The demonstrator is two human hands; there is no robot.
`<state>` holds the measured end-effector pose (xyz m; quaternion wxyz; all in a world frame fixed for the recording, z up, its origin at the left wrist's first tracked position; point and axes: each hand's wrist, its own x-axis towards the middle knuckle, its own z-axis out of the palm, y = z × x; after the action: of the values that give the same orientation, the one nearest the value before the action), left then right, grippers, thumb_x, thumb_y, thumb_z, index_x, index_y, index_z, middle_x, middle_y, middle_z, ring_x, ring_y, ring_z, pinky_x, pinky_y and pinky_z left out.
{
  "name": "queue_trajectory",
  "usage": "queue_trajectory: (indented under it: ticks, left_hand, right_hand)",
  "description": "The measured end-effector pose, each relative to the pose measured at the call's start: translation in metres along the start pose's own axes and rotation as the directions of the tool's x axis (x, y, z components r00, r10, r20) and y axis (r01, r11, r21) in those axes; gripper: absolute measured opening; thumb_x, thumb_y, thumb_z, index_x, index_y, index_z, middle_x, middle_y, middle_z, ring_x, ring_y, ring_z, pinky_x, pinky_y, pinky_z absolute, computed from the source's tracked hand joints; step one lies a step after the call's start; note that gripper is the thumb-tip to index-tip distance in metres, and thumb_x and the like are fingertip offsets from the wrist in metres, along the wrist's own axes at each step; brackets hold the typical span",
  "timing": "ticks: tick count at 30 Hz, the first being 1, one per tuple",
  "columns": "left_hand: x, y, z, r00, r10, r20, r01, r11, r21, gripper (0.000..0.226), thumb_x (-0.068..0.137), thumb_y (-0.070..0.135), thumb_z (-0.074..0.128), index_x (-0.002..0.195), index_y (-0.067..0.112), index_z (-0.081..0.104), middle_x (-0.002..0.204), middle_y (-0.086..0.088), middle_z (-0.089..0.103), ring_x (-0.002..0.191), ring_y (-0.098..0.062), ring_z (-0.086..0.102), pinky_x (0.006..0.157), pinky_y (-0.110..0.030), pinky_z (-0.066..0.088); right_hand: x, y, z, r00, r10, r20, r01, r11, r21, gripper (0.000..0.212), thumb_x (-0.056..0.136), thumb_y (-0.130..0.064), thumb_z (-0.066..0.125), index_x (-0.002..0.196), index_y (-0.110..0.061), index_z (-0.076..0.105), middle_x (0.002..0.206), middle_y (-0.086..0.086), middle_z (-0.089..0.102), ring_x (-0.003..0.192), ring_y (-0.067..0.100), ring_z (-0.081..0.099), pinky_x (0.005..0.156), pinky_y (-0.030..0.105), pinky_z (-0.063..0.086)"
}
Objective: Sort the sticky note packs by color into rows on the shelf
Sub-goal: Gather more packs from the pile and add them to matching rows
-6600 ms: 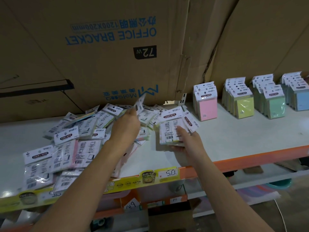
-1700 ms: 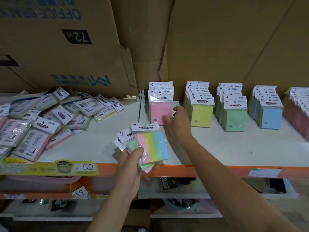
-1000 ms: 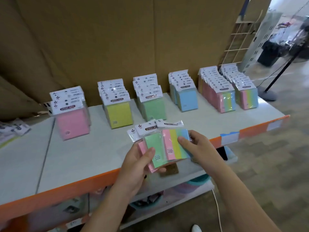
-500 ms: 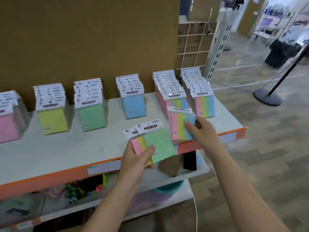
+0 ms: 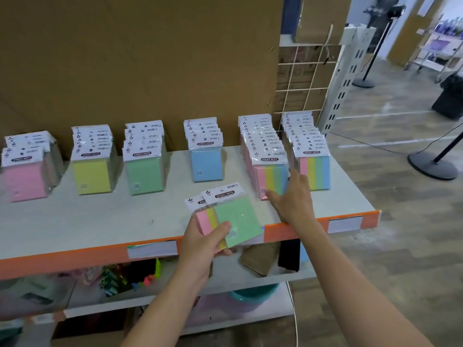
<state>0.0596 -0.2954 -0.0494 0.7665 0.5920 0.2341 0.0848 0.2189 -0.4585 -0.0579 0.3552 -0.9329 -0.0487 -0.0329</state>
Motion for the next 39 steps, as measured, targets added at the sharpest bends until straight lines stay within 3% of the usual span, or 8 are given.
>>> queue_trajectory:
  ticks: [9, 13, 17, 23, 26, 31, 34, 39]
  left_hand:
    - [0.004, 0.000, -0.005, 0.998, 0.066, 0.001, -0.066, 0.998, 0.008, 0.043, 0.084, 0.003, 0.074, 0.111, 0.030, 0.054, 0.099, 0.011, 0.074, 0.086, -0.021, 0.075, 0.051, -0.031, 0.057]
    - [0.006, 0.004, -0.014, 0.992, 0.121, -0.044, -0.120, 0.992, 0.034, 0.047, 0.083, 0.004, 0.076, 0.110, 0.035, 0.053, 0.100, 0.012, 0.073, 0.085, -0.021, 0.075, 0.050, -0.032, 0.057]
    - [0.006, 0.015, -0.040, 0.980, 0.171, -0.100, -0.164, 0.984, 0.075, 0.046, 0.083, 0.011, 0.077, 0.104, 0.044, 0.054, 0.099, 0.013, 0.073, 0.085, -0.013, 0.074, 0.052, -0.033, 0.058]
    - [0.011, 0.030, -0.120, 0.938, 0.203, -0.281, -0.169, 0.976, 0.141, 0.026, 0.094, 0.016, 0.062, 0.109, 0.036, 0.057, 0.103, 0.008, 0.071, 0.097, -0.022, 0.070, 0.076, -0.048, 0.058]
    - [0.012, 0.038, -0.158, 0.918, 0.220, -0.329, -0.185, 0.974, 0.133, 0.029, 0.093, 0.009, 0.063, 0.105, 0.034, 0.057, 0.103, 0.011, 0.071, 0.096, -0.010, 0.069, 0.074, -0.028, 0.056]
    - [0.013, 0.045, -0.192, 0.952, 0.153, -0.264, -0.144, 0.988, 0.053, 0.044, 0.093, 0.001, 0.057, 0.106, 0.043, 0.054, 0.104, 0.012, 0.071, 0.095, -0.017, 0.071, 0.059, -0.038, 0.059]
    - [0.015, 0.046, -0.203, 0.971, 0.140, -0.193, -0.126, 0.988, 0.085, 0.055, 0.091, -0.003, 0.055, 0.110, 0.048, 0.052, 0.107, 0.016, 0.071, 0.100, -0.011, 0.070, 0.071, -0.042, 0.062]
    - [0.019, 0.043, -0.205, 0.988, 0.139, -0.064, -0.126, 0.977, 0.173, 0.065, 0.090, -0.008, 0.054, 0.118, 0.050, 0.046, 0.117, 0.017, 0.068, 0.106, 0.003, 0.065, 0.078, -0.021, 0.058]
  right_hand:
    - [-0.024, -0.013, -0.003, 0.997, -0.005, -0.079, 0.018, 0.986, 0.167, 0.057, 0.094, -0.030, 0.064, 0.143, -0.011, 0.040, 0.128, 0.006, 0.049, 0.109, 0.025, 0.057, 0.093, 0.033, 0.047]
    - [-0.048, -0.033, -0.006, 0.948, -0.153, 0.278, 0.020, 0.903, 0.430, 0.010, 0.096, -0.036, 0.059, 0.102, -0.032, 0.065, 0.084, -0.014, 0.068, 0.080, 0.006, 0.061, 0.066, 0.011, 0.045]
    - [-0.054, -0.056, 0.010, 0.816, -0.298, 0.496, 0.038, 0.883, 0.468, 0.022, 0.087, -0.027, 0.073, 0.109, -0.026, 0.066, 0.068, -0.017, 0.056, 0.060, 0.002, 0.049, 0.060, 0.017, 0.043]
    - [-0.043, -0.115, 0.066, 0.920, -0.178, 0.350, -0.036, 0.849, 0.528, 0.017, 0.088, -0.016, 0.072, 0.101, -0.020, 0.062, 0.075, 0.001, 0.060, 0.063, 0.006, 0.054, 0.056, 0.017, 0.043]
    - [-0.031, -0.154, 0.102, 0.938, -0.167, 0.304, 0.024, 0.905, 0.424, 0.020, 0.086, -0.018, 0.072, 0.099, -0.020, 0.057, 0.080, -0.001, 0.062, 0.068, 0.010, 0.056, 0.056, 0.012, 0.042]
    - [-0.025, -0.195, 0.154, 0.944, -0.215, 0.250, 0.154, 0.958, 0.242, 0.029, 0.087, -0.021, 0.071, 0.110, -0.011, 0.055, 0.091, -0.001, 0.062, 0.081, 0.019, 0.057, 0.066, 0.027, 0.041]
    - [-0.023, -0.203, 0.168, 0.956, -0.220, 0.195, 0.186, 0.966, 0.179, 0.029, 0.088, -0.024, 0.070, 0.107, -0.012, 0.053, 0.096, 0.002, 0.060, 0.080, 0.017, 0.054, 0.061, 0.025, 0.039]
    - [-0.029, -0.209, 0.168, 0.973, -0.151, 0.177, 0.128, 0.983, 0.135, 0.039, 0.089, -0.030, 0.069, 0.119, -0.012, 0.051, 0.102, 0.000, 0.055, 0.086, 0.014, 0.052, 0.061, 0.019, 0.036]
